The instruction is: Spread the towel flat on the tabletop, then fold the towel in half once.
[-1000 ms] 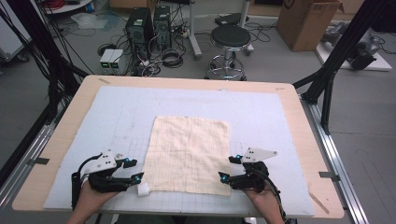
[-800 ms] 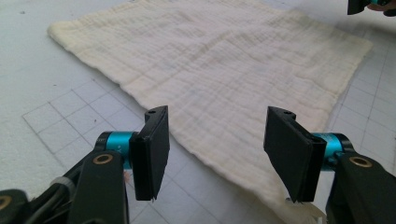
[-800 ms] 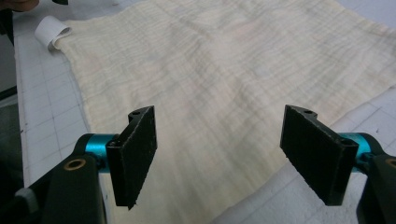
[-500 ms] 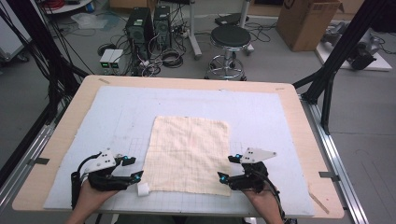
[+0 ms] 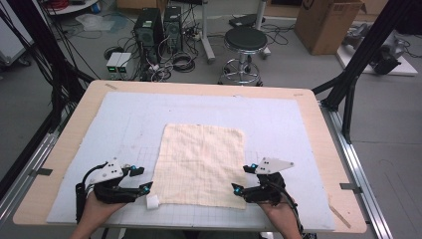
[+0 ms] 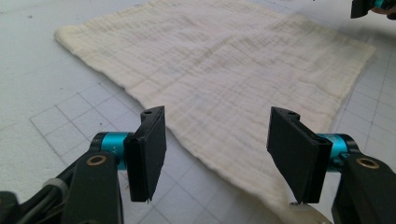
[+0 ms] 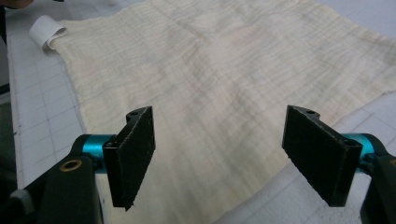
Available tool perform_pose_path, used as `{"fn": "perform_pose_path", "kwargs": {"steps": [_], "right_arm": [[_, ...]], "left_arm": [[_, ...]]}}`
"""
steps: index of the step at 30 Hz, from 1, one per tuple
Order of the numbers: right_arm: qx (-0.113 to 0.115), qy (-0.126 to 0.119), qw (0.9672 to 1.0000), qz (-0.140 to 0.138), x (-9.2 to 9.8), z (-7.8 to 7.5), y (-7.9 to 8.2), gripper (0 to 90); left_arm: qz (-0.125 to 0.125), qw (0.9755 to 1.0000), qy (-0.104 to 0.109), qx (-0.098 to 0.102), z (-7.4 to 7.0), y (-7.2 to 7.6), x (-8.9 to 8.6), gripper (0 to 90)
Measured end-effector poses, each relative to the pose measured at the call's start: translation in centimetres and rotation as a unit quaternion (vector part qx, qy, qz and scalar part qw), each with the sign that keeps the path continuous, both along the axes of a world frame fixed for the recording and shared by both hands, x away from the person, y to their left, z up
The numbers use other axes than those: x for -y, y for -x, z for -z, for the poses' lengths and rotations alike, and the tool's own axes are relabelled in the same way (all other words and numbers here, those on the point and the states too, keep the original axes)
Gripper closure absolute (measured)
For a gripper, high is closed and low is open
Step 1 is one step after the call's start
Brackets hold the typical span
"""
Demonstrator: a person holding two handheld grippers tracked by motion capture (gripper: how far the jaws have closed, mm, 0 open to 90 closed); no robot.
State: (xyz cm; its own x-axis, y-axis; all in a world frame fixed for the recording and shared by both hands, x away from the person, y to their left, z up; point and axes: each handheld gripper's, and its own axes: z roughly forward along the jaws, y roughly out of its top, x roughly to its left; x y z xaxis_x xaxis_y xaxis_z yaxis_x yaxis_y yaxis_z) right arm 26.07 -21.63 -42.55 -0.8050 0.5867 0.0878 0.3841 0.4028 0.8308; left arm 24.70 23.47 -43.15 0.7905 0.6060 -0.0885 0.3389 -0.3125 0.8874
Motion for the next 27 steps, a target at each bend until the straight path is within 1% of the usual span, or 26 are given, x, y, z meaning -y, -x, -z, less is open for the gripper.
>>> {"fn": "perform_pose_path", "kwargs": {"steps": [3,5,7,9,10,14,18,25,27], "right_arm": [[0.0,0.002,1.0,0.0,0.0,-0.01,-0.06,25.1],[0.0,0.004,1.0,0.001,-0.07,0.0,-0.08,25.0],[0.001,0.005,1.0,0.001,-0.13,0.03,-0.15,24.8],[0.003,0.007,1.0,0.001,-0.13,0.09,-0.27,24.6],[-0.001,0.008,1.0,0.0,-0.14,0.1,-0.28,24.6],[0.0,0.01,0.9999,0.001,-0.2,0.12,-0.29,24.1],[0.003,0.008,1.0,-0.002,-0.31,0.07,-0.26,24.0],[0.002,0.01,0.9999,-0.005,-0.47,0.05,-0.29,23.8],[0.001,0.011,0.9999,-0.003,-0.41,0.04,-0.4,23.8]], "left_arm": [[0.001,1.0,0.005,-0.001,-0.14,0.04,-0.02,37.9],[0.001,0.9998,0.018,-0.008,-0.26,0.03,0.03,37.9],[0.003,0.9997,0.024,-0.008,-0.38,0.05,0.11,37.9],[0.004,0.9998,0.018,-0.005,-0.39,0.0,0.23,37.9],[0.005,0.9998,0.016,-0.005,-0.37,-0.02,0.27,37.9],[0.004,0.9999,0.015,-0.005,-0.38,0.02,0.34,37.7],[0.007,0.9999,0.007,-0.006,-0.35,0.1,0.43,37.1],[0.008,0.9999,0.004,-0.006,-0.34,0.06,0.44,36.9],[0.005,1.0,0.004,-0.006,-0.31,-0.02,0.43,36.9]]}}
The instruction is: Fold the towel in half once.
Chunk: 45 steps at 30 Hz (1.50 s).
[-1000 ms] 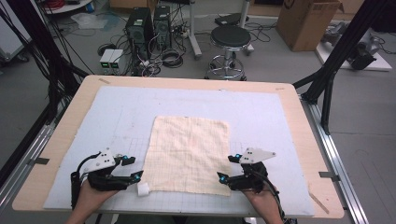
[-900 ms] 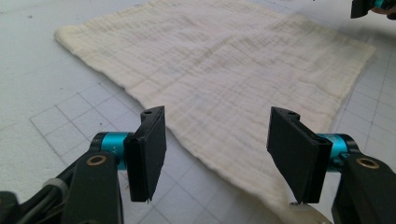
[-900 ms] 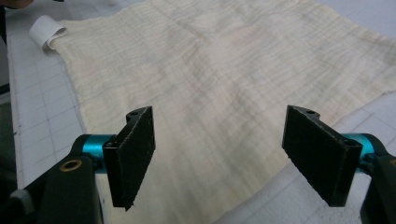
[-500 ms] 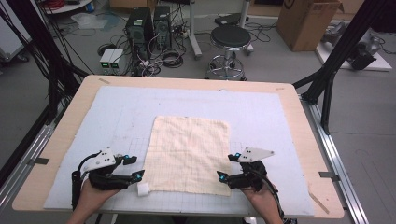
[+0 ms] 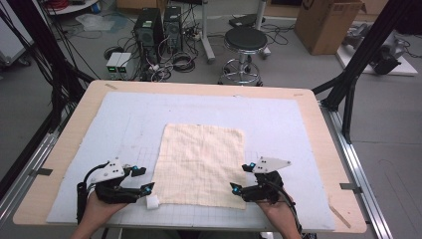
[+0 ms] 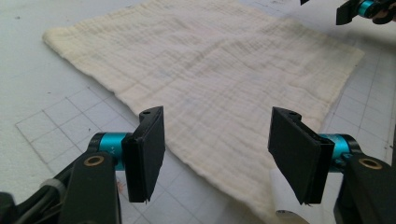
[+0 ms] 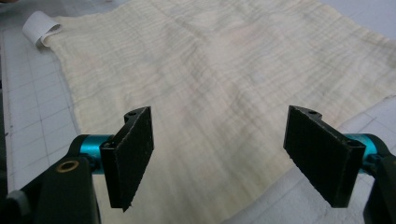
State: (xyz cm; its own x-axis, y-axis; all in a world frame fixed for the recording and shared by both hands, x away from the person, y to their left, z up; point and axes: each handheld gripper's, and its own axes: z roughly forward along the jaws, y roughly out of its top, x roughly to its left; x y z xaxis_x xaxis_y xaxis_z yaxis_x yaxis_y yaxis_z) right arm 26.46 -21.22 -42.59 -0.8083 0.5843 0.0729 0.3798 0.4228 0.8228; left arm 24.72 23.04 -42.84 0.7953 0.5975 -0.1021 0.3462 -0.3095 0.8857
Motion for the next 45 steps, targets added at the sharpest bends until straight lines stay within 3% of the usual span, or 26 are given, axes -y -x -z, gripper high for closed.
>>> {"fn": "perform_pose_path", "kwargs": {"steps": [5,10,19,22,26,33,35,38,41,45], "right_arm": [[-0.004,-0.001,1.0,0.004,0.2,-0.2,-0.9,23.8],[-0.013,0.02,0.9996,0.016,0.6,-1.0,-2.8,23.9],[-0.019,0.022,0.9982,0.053,1.1,-3.0,-7.3,35.9],[-0.025,0.013,0.9977,0.062,1.2,-3.5,-9.1,37.8],[-0.035,0.011,0.9965,0.075,1.3,-4.0,-11.0,39.2],[-0.029,0.014,0.9949,0.095,1.3,-4.7,-14.3,43.1],[-0.026,0.004,0.9949,0.097,1.2,-4.7,-15.1,46.2],[-0.029,0.01,0.994,0.105,1.0,-4.2,-16.2,50.1],[-0.046,0.009,0.9925,0.113,1.1,-3.2,-17.0,55.7],[-0.077,0.026,0.9898,0.118,1.0,-1.4,-17.9,58.2]], "left_arm": [[-0.014,0.9998,0.003,-0.015,-0.3,-0.7,0.2,37.9],[-0.021,0.9995,-0.012,-0.019,-1.0,-2.2,0.7,39.0],[-0.047,0.9984,-0.019,-0.025,-2.5,-6.9,1.6,43.8],[-0.058,0.9979,-0.011,-0.025,-3.0,-8.8,2.0,46.2],[-0.089,0.9951,-0.028,-0.032,-3.4,-12.0,2.7,49.7],[-0.128,0.9898,-0.031,-0.055,-3.1,-16.8,3.2,54.9],[-0.134,0.9883,-0.033,-0.064,-2.7,-17.6,3.2,55.6],[-0.146,0.9859,-0.018,-0.08,-1.9,-18.4,3.2,57.9],[-0.149,0.9834,-0.005,-0.103,-0.8,-18.9,3.5,58.2],[-0.158,0.9831,-0.015,-0.091,-0.1,-19.0,4.7,58.1]]}}
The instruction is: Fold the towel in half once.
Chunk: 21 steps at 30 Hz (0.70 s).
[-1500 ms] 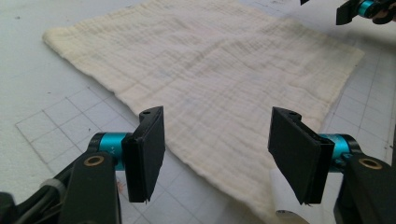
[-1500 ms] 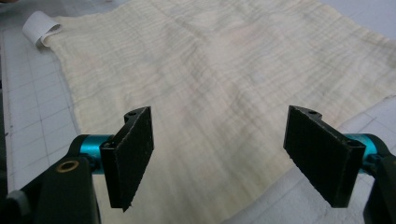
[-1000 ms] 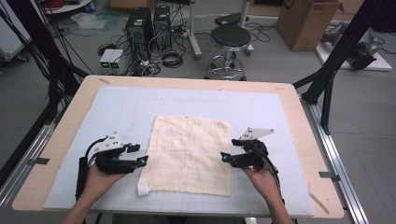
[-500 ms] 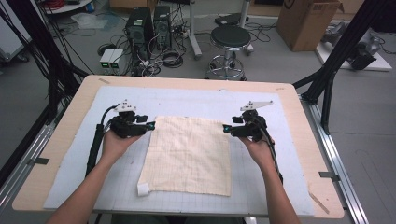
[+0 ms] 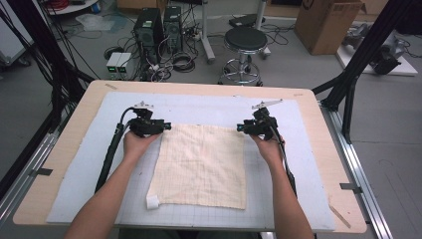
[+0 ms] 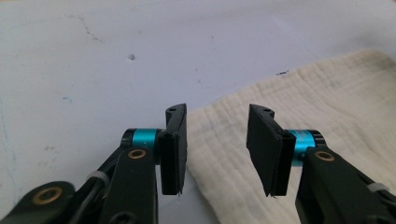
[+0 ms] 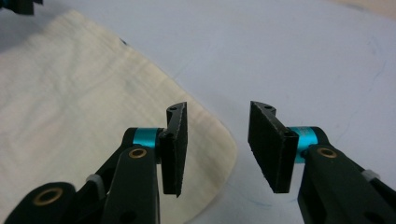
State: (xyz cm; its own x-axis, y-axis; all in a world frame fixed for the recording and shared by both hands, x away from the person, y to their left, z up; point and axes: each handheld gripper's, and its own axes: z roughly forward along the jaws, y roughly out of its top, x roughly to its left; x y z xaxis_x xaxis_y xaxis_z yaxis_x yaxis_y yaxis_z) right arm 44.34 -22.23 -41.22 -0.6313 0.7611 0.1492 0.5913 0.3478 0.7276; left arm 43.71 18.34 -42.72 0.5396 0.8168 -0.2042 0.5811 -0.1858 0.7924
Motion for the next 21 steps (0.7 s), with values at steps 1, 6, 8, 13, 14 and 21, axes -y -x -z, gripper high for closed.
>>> {"fn": "perform_pose_path", "kwargs": {"steps": [1,6,8,13,14,21], "right_arm": [[-0.009,0.003,1.0,0.003,-0.1,0.4,-0.2,58.5],[-0.036,0.016,0.9992,0.01,-0.2,2.0,-0.8,61.0],[-0.039,0.024,0.9989,0.009,-0.2,2.3,-1.0,63.8],[-0.034,0.025,0.9991,0.001,-0.6,2.4,-1.1,83.2],[-0.034,0.028,0.999,-0.002,-0.8,2.4,-1.1,84.9],[-0.015,0.03,0.9994,0.003,-1.7,1.9,-1.2,86.4]], "left_arm": [[-0.003,1.0,0.0,-0.002,0.2,-0.1,0.2,58.2],[-0.012,0.9994,-0.025,-0.021,1.2,-0.4,0.3,62.0],[-0.006,0.999,-0.035,-0.027,1.5,-0.5,0.2,63.9],[-0.012,0.9987,-0.044,-0.024,1.5,-0.6,-0.2,81.6],[-0.01,0.9989,-0.038,-0.026,1.5,-0.6,-0.3,85.3],[-0.033,0.9989,-0.033,-0.011,0.9,-0.8,-1.2,87.4]]}}
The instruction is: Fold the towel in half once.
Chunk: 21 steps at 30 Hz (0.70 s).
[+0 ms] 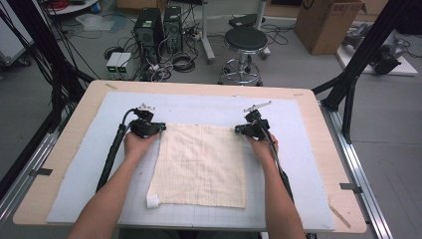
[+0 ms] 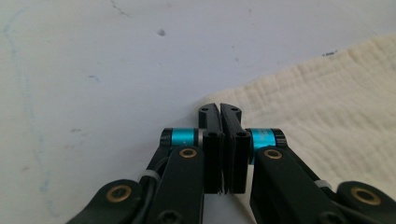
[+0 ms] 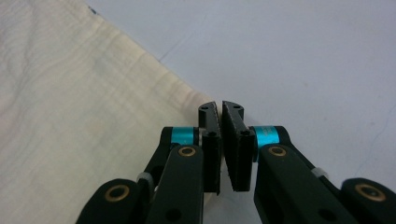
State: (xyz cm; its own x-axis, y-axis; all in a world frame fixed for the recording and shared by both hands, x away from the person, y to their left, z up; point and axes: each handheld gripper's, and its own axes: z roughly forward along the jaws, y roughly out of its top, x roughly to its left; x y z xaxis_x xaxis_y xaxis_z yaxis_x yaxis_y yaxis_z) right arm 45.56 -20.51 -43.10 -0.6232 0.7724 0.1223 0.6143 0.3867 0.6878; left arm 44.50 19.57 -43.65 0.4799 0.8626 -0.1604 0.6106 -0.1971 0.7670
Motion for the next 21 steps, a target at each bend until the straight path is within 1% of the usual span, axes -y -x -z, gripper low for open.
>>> {"fn": "perform_pose_path", "kwargs": {"steps": [2,3,4,7,10,12,15,17,18,19,20,21], "right_arm": [[0.006,-0.005,1.0,0.0,-0.2,-0.5,-0.2,86.5],[0.009,-0.006,0.9999,-0.002,-0.3,-0.7,-0.3,86.6],[0.009,-0.008,0.9999,0.002,-0.4,-0.9,-0.4,86.6],[0.014,-0.023,0.9996,0.004,-0.7,-1.6,-0.9,86.6],[0.02,-0.032,0.9993,0.009,-1.0,-2.2,-1.2,86.6],[0.021,-0.028,0.9993,0.009,-1.0,-2.3,-1.2,86.6],[0.016,-0.039,0.9991,0.009,-0.5,-2.3,-1.1,86.6],[0.004,-0.049,0.9988,0.007,-0.3,-2.4,-0.9,86.6],[0.002,-0.048,0.9988,0.004,-0.3,-2.4,-0.8,86.6],[0.001,-0.041,0.9991,-0.001,-0.3,-2.5,-0.6,86.6],[0.006,-0.038,0.9992,-0.004,-0.3,-2.6,-0.4,86.6],[0.006,-0.042,0.9991,-0.005,-0.3,-2.8,-0.2,86.6]], "left_arm": [[-0.011,0.9999,0.011,0.008,-0.5,0.0,-0.7,87.5],[-0.015,0.9996,0.019,0.013,-0.7,-0.1,-1.0,87.5],[-0.021,0.9992,0.03,0.017,-1.0,-0.1,-1.4,87.5],[-0.032,0.9983,0.042,0.026,-1.5,-0.1,-2.0,87.5],[-0.031,0.9978,0.052,0.029,-1.6,-0.1,-2.3,87.5],[-0.025,0.9982,0.048,0.027,-1.6,0.0,-2.3,87.5],[-0.017,0.9983,0.048,0.028,-1.7,0.2,-2.1,87.4],[-0.008,0.9989,0.033,0.03,-1.7,0.3,-1.8,87.4],[-0.004,0.9991,0.029,0.03,-1.8,0.4,-1.8,87.4],[0.0,0.9992,0.029,0.028,-1.8,0.6,-1.7,87.3],[0.0,0.9991,0.03,0.031,-1.8,0.8,-1.7,87.3],[0.002,0.999,0.031,0.033,-1.9,1.0,-1.8,87.4]]}}
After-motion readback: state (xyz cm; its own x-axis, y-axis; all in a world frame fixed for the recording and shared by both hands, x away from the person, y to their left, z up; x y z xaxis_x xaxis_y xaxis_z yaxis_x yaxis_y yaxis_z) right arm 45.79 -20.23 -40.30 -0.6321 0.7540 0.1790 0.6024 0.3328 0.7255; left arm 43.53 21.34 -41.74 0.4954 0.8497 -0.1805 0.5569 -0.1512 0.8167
